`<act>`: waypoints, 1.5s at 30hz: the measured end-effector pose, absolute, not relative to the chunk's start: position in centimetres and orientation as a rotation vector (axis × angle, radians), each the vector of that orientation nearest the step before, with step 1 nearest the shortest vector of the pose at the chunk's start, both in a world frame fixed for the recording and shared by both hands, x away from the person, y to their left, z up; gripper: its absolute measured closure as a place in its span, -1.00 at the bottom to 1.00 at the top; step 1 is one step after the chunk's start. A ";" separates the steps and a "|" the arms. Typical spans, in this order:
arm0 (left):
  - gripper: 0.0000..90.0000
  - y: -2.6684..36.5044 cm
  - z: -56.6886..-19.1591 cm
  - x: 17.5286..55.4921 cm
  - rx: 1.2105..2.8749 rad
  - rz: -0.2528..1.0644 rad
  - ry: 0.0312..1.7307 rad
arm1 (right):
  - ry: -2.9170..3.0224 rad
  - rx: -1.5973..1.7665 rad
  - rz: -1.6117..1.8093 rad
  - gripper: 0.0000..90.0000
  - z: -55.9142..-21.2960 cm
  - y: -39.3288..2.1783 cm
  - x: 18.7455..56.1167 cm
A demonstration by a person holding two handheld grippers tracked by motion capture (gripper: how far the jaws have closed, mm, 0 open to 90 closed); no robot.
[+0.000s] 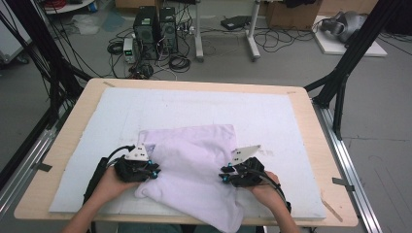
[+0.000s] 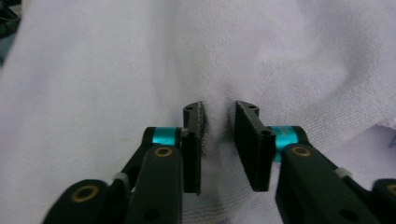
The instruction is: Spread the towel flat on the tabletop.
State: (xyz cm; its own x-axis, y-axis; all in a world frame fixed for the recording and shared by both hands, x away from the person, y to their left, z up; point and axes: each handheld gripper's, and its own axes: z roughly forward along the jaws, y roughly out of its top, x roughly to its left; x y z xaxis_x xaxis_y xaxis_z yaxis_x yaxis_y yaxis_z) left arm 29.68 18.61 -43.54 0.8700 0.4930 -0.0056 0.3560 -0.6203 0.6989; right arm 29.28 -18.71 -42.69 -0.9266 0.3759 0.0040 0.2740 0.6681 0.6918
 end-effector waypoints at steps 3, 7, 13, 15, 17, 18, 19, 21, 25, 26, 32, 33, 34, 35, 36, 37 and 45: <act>0.94 18.6 -43.4 29.4 2.305 0.258 0.606 | 2.728 0.534 1.117 0.79 -42.6 -18.8 29.1; 0.98 19.0 -42.1 28.3 2.258 0.291 0.592 | 2.700 0.525 1.178 0.84 -41.8 -19.3 28.3; 0.99 19.8 -39.6 25.7 2.224 0.343 0.561 | 2.662 0.489 1.245 0.84 -40.1 -20.0 26.5; 0.99 20.1 -39.3 25.4 2.232 0.357 0.555 | 2.659 0.480 1.247 0.84 -39.7 -20.4 26.1; 0.90 20.4 -39.7 25.6 2.226 0.359 0.574 | 2.659 0.486 1.238 0.82 -39.6 -20.7 25.8; 0.79 20.5 -40.0 25.9 2.227 0.349 0.589 | 2.657 0.488 1.251 0.81 -39.5 -20.8 25.8; 0.65 20.5 -40.4 26.2 2.224 0.336 0.607 | 2.660 0.488 1.262 0.78 -39.6 -20.9 25.7; 0.47 20.4 -41.4 26.9 2.219 0.314 0.631 | 2.673 0.495 1.254 0.73 -39.9 -20.7 25.7; 0.33 19.4 -43.0 27.8 2.278 0.289 0.644 | 2.725 0.501 1.203 0.59 -41.3 -19.9 26.1; 0.39 19.1 -43.4 27.9 2.294 0.282 0.638 | 2.739 0.505 1.192 0.58 -41.8 -19.7 26.3; 0.90 18.6 -43.7 27.1 2.300 0.296 0.587 | 2.746 0.515 1.170 0.72 -43.9 -19.1 26.6; 0.93 18.6 -43.7 26.9 2.303 0.298 0.582 | 2.739 0.511 1.164 0.78 -43.8 -19.2 26.6; 0.94 18.6 -43.6 26.8 2.305 0.299 0.582 | 2.736 0.505 1.166 0.81 -43.7 -19.2 26.5; 0.94 18.6 -43.5 26.6 2.305 0.295 0.579 | 2.734 0.499 1.165 0.83 -43.6 -19.3 26.4; 0.94 18.7 -43.4 26.3 2.296 0.293 0.579 | 2.734 0.498 1.174 0.84 -43.5 -19.3 26.3; 0.95 18.8 -43.1 26.1 2.292 0.302 0.571 | 2.736 0.491 1.181 0.85 -43.4 -19.4 26.2; 0.95 19.8 -40.1 22.4 2.235 0.339 0.525 | 2.698 0.431 1.258 0.85 -41.1 -20.4 24.1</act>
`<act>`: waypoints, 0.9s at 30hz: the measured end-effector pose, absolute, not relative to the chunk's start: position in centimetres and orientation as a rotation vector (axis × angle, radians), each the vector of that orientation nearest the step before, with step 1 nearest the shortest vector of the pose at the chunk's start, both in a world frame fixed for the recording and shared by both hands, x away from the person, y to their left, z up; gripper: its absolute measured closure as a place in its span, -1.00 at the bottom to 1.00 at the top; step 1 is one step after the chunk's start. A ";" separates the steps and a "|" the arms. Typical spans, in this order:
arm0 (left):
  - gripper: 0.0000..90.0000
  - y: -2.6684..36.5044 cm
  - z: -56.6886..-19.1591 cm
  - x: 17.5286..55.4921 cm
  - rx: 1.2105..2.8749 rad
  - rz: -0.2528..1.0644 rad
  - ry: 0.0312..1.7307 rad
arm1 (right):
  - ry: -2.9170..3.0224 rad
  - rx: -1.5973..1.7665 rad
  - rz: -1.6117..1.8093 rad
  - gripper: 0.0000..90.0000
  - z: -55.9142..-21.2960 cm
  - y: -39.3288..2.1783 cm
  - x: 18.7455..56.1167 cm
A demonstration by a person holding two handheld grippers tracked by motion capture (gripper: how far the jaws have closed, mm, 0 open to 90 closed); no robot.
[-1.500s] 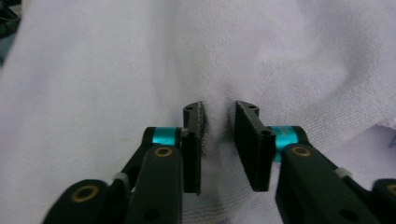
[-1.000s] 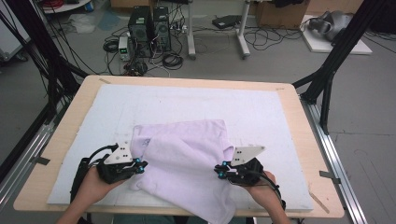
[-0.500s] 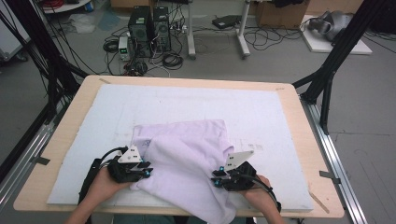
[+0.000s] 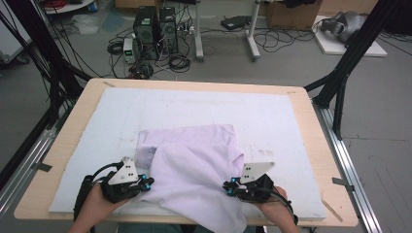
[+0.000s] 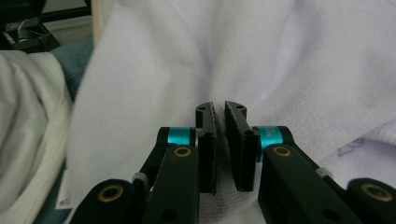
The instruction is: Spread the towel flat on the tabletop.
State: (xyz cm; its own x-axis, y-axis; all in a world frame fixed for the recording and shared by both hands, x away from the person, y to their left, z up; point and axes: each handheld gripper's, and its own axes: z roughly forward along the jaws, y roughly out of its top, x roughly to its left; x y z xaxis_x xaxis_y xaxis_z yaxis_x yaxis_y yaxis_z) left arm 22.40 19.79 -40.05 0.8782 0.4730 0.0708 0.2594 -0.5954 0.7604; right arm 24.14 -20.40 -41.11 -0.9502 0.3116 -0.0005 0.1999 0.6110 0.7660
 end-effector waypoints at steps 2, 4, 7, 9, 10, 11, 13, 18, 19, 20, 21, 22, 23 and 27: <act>0.95 20.1 -39.4 21.5 2.213 0.329 0.524 | 2.701 0.410 1.270 0.86 -40.5 -20.6 23.3; 0.94 20.4 -38.7 20.6 2.196 0.304 0.505 | 2.720 0.377 1.300 0.85 -39.8 -20.8 22.3; 0.66 20.5 -37.9 20.1 2.171 0.291 0.491 | 2.726 0.361 1.393 0.72 -39.0 -21.4 21.7; 0.43 20.5 -37.6 20.6 2.170 0.312 0.489 | 2.703 0.377 1.389 0.65 -38.5 -21.6 21.9; 0.39 20.4 -37.6 21.0 2.163 0.317 0.497 | 2.694 0.398 1.376 0.59 -38.4 -21.6 22.2; 0.37 20.2 -37.8 21.5 2.163 0.325 0.497 | 2.677 0.415 1.375 0.57 -38.3 -21.6 22.7; 0.36 19.7 -38.6 22.7 2.174 0.319 0.504 | 2.669 0.422 1.346 0.51 -38.5 -21.2 23.6; 0.37 18.2 -42.3 25.5 2.242 0.287 0.566 | 2.737 0.455 1.185 0.40 -41.0 -19.4 26.2; 0.37 17.9 -42.9 25.8 2.265 0.283 0.568 | 2.750 0.468 1.154 0.40 -41.7 -19.2 26.5; 0.40 17.7 -43.5 26.0 2.281 0.274 0.570 | 2.766 0.485 1.138 0.42 -42.4 -19.0 26.8; 0.47 17.6 -43.8 26.0 2.275 0.263 0.559 | 2.779 0.486 1.118 0.46 -43.0 -18.8 27.0; 0.58 17.7 -43.9 25.9 2.262 0.250 0.554 | 2.775 0.485 1.125 0.52 -43.5 -18.7 27.0; 0.72 17.8 -43.8 25.8 2.264 0.244 0.548 | 2.762 0.487 1.156 0.62 -43.7 -18.7 26.9; 0.93 18.1 -43.3 24.6 2.270 0.281 0.531 | 2.749 0.451 1.166 0.91 -43.3 -18.8 26.4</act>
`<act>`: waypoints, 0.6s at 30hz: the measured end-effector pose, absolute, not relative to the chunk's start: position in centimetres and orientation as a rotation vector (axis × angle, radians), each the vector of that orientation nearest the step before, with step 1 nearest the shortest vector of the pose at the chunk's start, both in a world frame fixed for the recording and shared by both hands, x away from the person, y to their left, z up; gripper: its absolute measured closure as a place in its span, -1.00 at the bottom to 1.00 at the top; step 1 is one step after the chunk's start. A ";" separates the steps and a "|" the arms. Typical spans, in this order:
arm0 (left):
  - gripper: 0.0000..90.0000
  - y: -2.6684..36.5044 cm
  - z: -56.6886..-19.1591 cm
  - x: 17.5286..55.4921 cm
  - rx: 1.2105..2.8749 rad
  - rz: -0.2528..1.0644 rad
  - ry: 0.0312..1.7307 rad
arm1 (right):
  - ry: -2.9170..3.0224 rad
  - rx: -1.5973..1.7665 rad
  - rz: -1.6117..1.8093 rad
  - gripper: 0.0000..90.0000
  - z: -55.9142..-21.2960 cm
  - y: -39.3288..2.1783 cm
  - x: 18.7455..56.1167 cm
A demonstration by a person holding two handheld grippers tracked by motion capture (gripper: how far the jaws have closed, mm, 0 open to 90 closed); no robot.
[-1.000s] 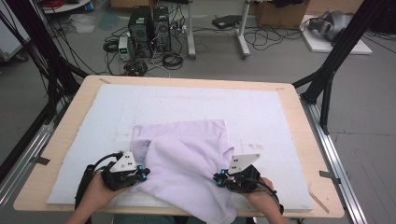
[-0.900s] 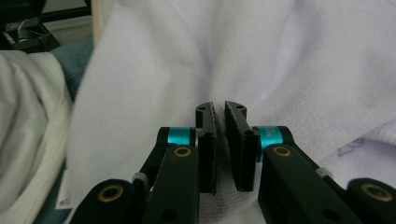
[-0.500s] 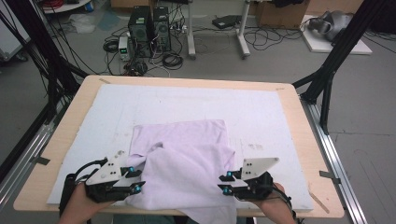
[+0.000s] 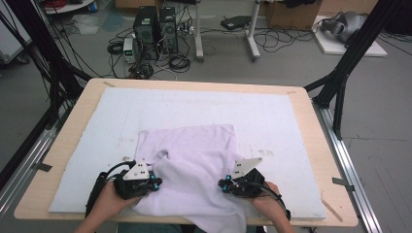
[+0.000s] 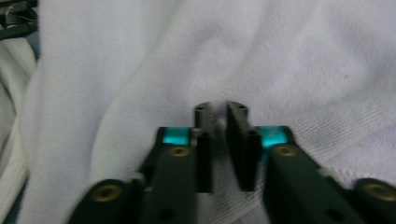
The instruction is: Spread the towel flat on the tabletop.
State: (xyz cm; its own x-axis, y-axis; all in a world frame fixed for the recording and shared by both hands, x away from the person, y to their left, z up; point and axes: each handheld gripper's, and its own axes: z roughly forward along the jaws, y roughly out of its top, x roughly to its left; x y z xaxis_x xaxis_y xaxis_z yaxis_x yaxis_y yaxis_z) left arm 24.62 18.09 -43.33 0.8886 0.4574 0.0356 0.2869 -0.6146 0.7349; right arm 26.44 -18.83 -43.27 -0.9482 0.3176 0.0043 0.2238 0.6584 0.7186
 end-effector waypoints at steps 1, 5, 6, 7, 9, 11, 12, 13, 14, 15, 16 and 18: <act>0.93 18.3 -43.1 24.2 2.261 0.285 0.527 | 2.752 0.442 1.179 0.92 -43.1 -18.9 26.3; 0.94 19.3 -41.7 22.0 2.230 0.286 0.512 | 2.740 0.421 1.241 0.92 -42.0 -19.5 24.9; 0.94 19.5 -41.3 21.5 2.222 0.280 0.505 | 2.739 0.413 1.264 0.92 -41.8 -19.7 24.5; 0.94 19.7 -40.9 20.9 2.217 0.271 0.496 | 2.745 0.405 1.281 0.92 -41.5 -19.9 24.0; 0.91 19.9 -40.1 20.1 2.204 0.258 0.474 | 2.760 0.374 1.328 0.92 -40.7 -20.3 22.8; 0.67 20.2 -39.5 19.7 2.190 0.270 0.474 | 2.749 0.338 1.373 0.88 -39.8 -20.6 21.9; 0.54 20.3 -39.4 19.8 2.188 0.276 0.484 | 2.737 0.338 1.374 0.86 -39.4 -20.7 21.7; 0.46 20.4 -39.4 20.0 2.183 0.285 0.495 | 2.718 0.342 1.372 0.81 -39.0 -20.9 21.7; 0.42 20.5 -39.4 20.3 2.181 0.303 0.507 | 2.707 0.348 1.365 0.75 -38.9 -21.0 21.8; 0.42 20.6 -39.6 20.8 2.178 0.313 0.517 | 2.694 0.378 1.339 0.71 -38.8 -21.1 22.0; 0.42 20.6 -39.8 21.3 2.174 0.321 0.533 | 2.683 0.383 1.308 0.69 -38.9 -21.1 22.4; 0.45 20.6 -40.5 22.5 2.171 0.317 0.558 | 2.683 0.411 1.265 0.57 -39.5 -20.8 23.3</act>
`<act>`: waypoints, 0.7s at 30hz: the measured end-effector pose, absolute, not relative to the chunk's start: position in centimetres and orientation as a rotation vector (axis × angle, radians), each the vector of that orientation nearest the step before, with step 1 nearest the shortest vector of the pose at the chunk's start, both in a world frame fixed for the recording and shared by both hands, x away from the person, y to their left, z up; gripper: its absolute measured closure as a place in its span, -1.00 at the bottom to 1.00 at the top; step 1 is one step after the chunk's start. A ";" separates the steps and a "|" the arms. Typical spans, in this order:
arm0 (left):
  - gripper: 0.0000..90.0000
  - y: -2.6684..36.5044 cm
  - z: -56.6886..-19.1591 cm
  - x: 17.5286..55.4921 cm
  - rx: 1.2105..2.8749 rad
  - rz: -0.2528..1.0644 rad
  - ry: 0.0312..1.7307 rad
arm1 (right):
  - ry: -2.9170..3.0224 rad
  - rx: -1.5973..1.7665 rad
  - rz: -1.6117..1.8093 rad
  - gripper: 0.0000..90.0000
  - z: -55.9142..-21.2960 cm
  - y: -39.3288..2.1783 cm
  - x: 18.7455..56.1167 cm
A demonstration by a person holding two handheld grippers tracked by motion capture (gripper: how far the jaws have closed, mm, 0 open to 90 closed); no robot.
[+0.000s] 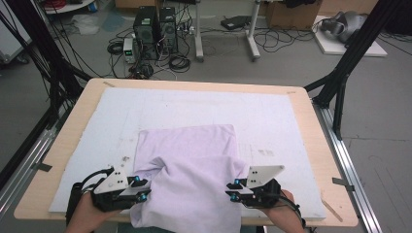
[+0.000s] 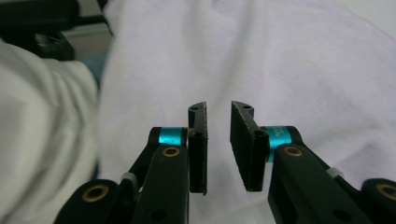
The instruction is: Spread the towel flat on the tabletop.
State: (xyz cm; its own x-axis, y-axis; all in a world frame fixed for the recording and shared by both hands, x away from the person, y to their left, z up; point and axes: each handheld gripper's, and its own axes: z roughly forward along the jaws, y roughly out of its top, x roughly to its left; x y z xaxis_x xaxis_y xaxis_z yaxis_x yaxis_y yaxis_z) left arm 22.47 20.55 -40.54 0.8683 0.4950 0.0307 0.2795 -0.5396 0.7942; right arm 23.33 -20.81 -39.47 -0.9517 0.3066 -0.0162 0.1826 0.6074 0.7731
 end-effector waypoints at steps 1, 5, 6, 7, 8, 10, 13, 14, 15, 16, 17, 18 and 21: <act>0.46 20.3 -41.0 23.0 2.169 0.299 0.569 | 2.686 0.425 1.247 0.54 -39.9 -20.6 23.9; 0.42 18.7 -42.9 24.5 2.218 0.248 0.574 | 2.744 0.463 1.168 0.45 -42.2 -19.4 25.5; 0.43 18.3 -43.3 24.7 2.240 0.233 0.574 | 2.759 0.462 1.143 0.46 -42.8 -19.2 25.8; 0.50 18.1 -43.6 24.8 2.250 0.222 0.561 | 2.772 0.465 1.116 0.50 -43.4 -18.9 26.0; 0.60 17.9 -43.8 24.9 2.254 0.219 0.548 | 2.773 0.462 1.107 0.56 -43.8 -18.7 26.0; 0.77 17.9 -43.8 24.7 2.247 0.221 0.525 | 2.749 0.477 1.131 0.74 -43.9 -18.9 25.9; 0.84 18.2 -43.6 23.9 2.245 0.260 0.516 | 2.760 0.464 1.156 0.98 -43.8 -19.2 25.8; 0.85 18.3 -43.4 23.5 2.241 0.272 0.516 | 2.761 0.452 1.155 0.98 -43.7 -19.2 25.6; 0.85 18.6 -43.1 23.1 2.234 0.288 0.514 | 2.763 0.444 1.159 0.98 -43.6 -19.3 25.3; 0.85 18.8 -42.8 22.6 2.218 0.290 0.520 | 2.764 0.434 1.177 0.98 -43.5 -19.4 25.0; 0.85 19.1 -42.5 22.1 2.213 0.295 0.514 | 2.761 0.435 1.183 0.98 -43.3 -19.4 24.6; 0.85 19.5 -42.2 21.4 2.204 0.291 0.513 | 2.762 0.421 1.183 0.99 -43.2 -19.6 24.2; 0.85 20.2 -41.2 19.9 2.204 0.287 0.492 | 2.755 0.428 1.217 0.99 -42.5 -20.2 23.1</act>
State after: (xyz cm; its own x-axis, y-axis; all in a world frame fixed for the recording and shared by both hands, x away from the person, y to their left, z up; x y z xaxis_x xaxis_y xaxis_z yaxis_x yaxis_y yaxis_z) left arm 19.88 20.22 -41.22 0.8967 0.4411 0.0362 0.2494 -0.5714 0.7819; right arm 23.07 -20.23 -42.54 -0.9557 0.2936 0.0222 0.2143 0.6415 0.7366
